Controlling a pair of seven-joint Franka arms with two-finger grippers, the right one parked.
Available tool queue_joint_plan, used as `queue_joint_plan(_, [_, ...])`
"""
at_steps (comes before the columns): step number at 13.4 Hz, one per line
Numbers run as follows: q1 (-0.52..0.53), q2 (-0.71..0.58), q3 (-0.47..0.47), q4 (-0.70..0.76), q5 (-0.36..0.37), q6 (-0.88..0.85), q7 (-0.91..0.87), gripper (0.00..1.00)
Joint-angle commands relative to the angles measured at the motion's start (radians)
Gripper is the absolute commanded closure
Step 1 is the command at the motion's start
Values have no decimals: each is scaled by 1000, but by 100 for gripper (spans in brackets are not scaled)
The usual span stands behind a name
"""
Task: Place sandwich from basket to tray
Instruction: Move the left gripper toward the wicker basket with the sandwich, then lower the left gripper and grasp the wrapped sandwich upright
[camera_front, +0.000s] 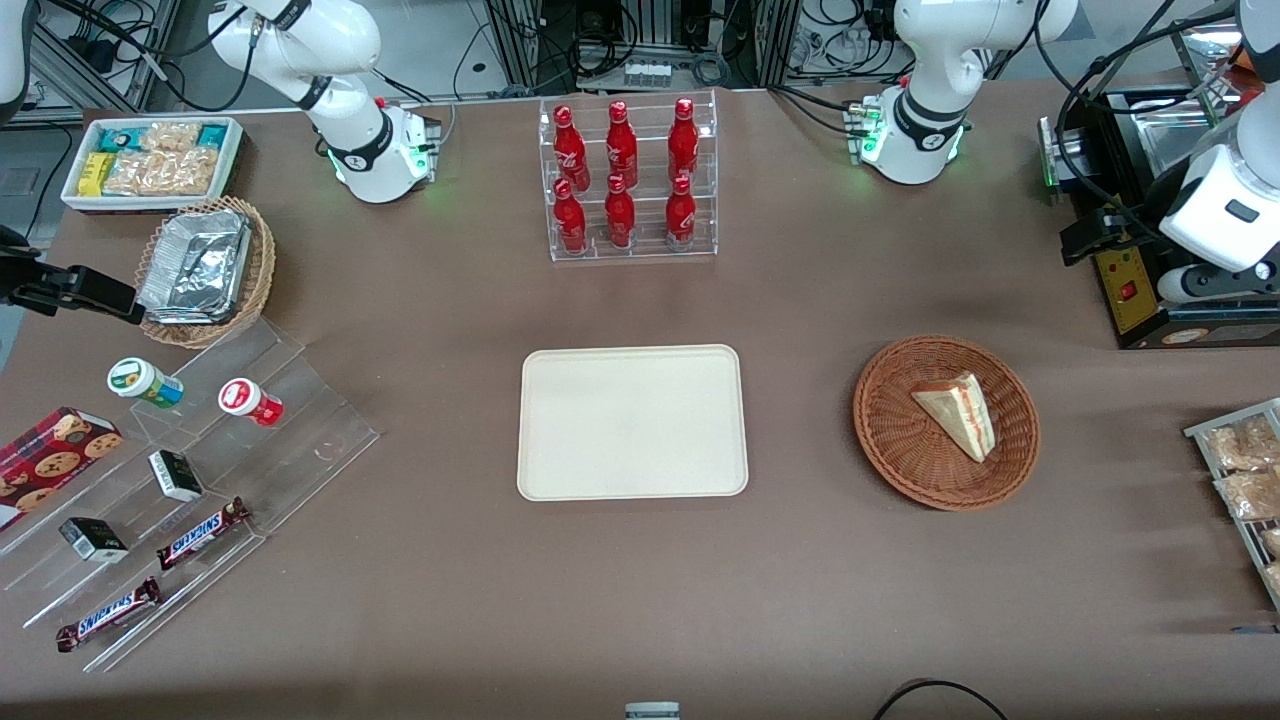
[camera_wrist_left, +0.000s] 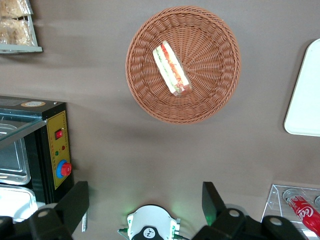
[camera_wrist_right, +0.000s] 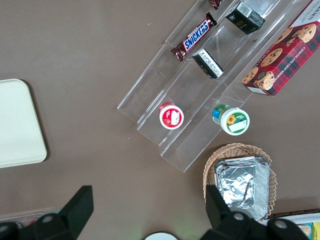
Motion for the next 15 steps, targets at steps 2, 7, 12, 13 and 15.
queue_joint_plan(2, [12, 3, 7, 4, -12, 4, 20, 0])
queue_joint_plan(7, [10, 23, 7, -148, -24, 195, 9, 0])
queue_joint_plan(12, [10, 25, 7, -406, -24, 543, -39, 0])
queue_joint_plan(13, [10, 28, 7, -466, -24, 626, -71, 0])
queue_joint_plan(15, [10, 40, 5, -563, -32, 784, -140, 0])
